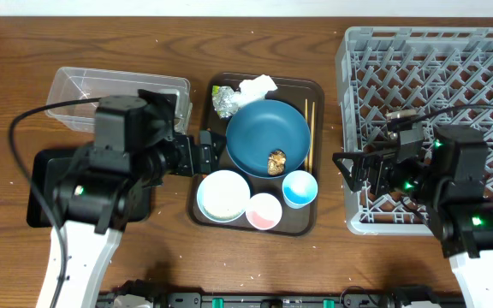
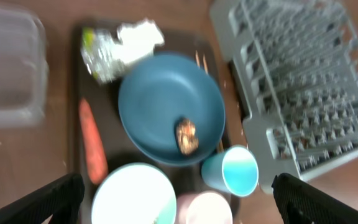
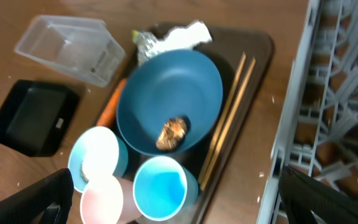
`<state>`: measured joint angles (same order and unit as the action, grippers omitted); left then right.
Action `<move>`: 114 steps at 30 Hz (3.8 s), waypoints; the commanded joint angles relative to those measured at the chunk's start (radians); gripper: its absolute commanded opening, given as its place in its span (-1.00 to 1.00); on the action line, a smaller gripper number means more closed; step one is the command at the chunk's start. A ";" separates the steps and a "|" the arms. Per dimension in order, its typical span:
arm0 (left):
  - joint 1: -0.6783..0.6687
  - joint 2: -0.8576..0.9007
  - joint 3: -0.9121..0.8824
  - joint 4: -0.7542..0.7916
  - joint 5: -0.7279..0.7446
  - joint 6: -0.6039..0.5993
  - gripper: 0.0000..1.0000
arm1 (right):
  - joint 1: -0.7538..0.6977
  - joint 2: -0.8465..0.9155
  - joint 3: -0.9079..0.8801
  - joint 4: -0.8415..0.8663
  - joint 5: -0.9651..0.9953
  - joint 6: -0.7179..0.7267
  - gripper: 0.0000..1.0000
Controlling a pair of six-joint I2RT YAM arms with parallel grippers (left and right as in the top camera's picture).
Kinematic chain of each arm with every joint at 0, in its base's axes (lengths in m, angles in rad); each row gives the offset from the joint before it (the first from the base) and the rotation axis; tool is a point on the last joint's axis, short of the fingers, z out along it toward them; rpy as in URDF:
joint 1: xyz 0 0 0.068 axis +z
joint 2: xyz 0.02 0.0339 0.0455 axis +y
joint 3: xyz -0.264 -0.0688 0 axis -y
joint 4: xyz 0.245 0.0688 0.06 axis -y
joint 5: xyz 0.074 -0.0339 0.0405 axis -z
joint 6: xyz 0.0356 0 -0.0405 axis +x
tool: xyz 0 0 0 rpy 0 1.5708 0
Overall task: Sort waste into correct bins and load items into the dishwasher rack
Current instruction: 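Reach the left gripper to the pink cup and grasp it, then lift the pink cup and hand it to the right gripper, then carry the pink cup with the right gripper into the dish rack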
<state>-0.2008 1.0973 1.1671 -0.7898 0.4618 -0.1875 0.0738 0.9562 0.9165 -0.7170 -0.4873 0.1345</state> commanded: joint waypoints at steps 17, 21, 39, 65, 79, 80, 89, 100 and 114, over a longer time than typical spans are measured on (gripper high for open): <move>-0.537 0.177 -0.075 -0.201 -0.428 -0.175 0.58 | -0.016 0.050 0.020 -0.095 0.263 0.158 0.98; -0.607 0.234 -0.127 -0.125 -0.446 -0.193 0.52 | -0.016 0.050 0.020 -0.102 0.263 0.165 0.98; -0.612 0.503 -0.129 -0.010 -0.444 -0.180 -0.87 | -0.016 0.052 0.020 -0.100 0.262 0.165 0.99; -0.148 0.100 0.002 0.118 0.605 -0.011 -0.88 | 0.008 0.050 0.020 0.312 -0.772 0.030 0.74; -0.147 0.100 0.002 0.257 0.761 -0.027 -0.88 | 0.215 0.056 0.020 0.441 -0.810 0.032 0.65; -0.147 0.100 0.002 0.257 0.761 -0.027 -0.87 | 0.222 0.057 0.020 0.447 -0.807 0.032 0.50; -0.147 0.100 0.002 0.259 0.692 -0.027 0.38 | 0.178 0.043 0.020 0.433 -0.728 0.032 0.18; -0.080 0.093 0.002 0.291 0.663 -0.058 0.96 | -0.129 -0.021 0.031 0.037 -0.026 -0.016 0.19; -0.077 0.092 0.002 0.267 0.663 -0.056 0.96 | -0.541 0.088 0.047 -0.026 0.461 0.275 0.24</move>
<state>-0.2821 1.1976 1.1564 -0.5186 1.1152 -0.2394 -0.4019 0.9955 0.9398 -0.7574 -0.1238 0.2962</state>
